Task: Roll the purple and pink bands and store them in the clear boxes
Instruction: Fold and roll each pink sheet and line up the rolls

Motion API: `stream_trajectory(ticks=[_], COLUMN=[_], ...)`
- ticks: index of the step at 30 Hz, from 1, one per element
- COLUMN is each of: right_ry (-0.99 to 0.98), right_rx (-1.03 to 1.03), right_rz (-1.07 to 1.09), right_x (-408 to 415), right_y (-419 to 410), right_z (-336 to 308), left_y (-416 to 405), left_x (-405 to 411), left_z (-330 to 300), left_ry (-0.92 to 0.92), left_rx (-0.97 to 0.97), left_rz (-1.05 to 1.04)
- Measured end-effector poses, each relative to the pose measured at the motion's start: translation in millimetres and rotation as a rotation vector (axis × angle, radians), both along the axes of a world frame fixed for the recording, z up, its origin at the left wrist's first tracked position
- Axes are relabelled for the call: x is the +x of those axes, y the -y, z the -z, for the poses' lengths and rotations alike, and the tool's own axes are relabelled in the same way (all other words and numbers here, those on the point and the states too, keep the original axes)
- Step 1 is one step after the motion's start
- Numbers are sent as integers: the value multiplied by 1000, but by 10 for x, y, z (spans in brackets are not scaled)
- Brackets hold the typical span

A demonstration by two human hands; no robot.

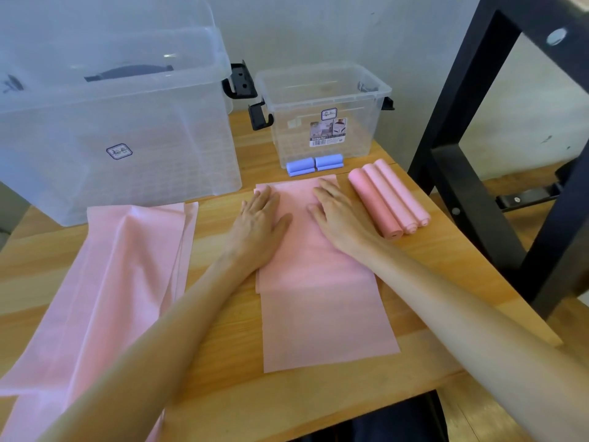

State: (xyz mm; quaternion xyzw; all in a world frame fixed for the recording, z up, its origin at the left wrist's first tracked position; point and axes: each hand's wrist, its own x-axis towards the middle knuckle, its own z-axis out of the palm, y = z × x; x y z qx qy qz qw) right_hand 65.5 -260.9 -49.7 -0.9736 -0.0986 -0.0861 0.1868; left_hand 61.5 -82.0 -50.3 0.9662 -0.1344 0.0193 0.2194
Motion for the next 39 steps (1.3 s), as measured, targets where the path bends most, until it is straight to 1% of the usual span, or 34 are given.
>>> stream_trajectory(ticks=[3,6,9,12,14,16,19,22,25,28,32,36,39], right_ry=[-8,53,114,175,149,81,-12,-58,-57,-23,-35,-67,-18], right_rx=[54,146,271,353,386,425,472,479,481,451,411,440,443], right_rz=[-30,-59,-121,-196,-224,-234,-245,-261,-228,-199,-199,-167,-167], right_x=[-11,-215,-673,-1228,-1542,-1791,-2032,-2142,-2150,-2115,-2105,-2130,-2108], right_y=[15,78,167,277,344,410,508,583,589,543,522,460,410], right_z=[-49,-102,-181,-215,-197,-167,-129,-75,-12,33,31,20,44], left_y=[-9,-49,-153,-251,-273,-266,-278,-326,-326,-285,-242,-220,-199], left_x=[-3,-161,-480,-893,-1188,-1462,-1806,-2003,-2029,-2002,-1998,-1985,-1977], left_z=[-29,-69,-117,-177,-202,-189,-148,-96,-46,-34,-61,-67,-102], left_ry=[2,37,91,177,186,170,80,15,45,122,123,106,80], left_rx=[-16,-45,-57,-124,-168,-209,-241,-235,-252,-243,-249,-261,-286], left_rz=[-10,17,106,191,226,273,292,290,250,211,182,184,175])
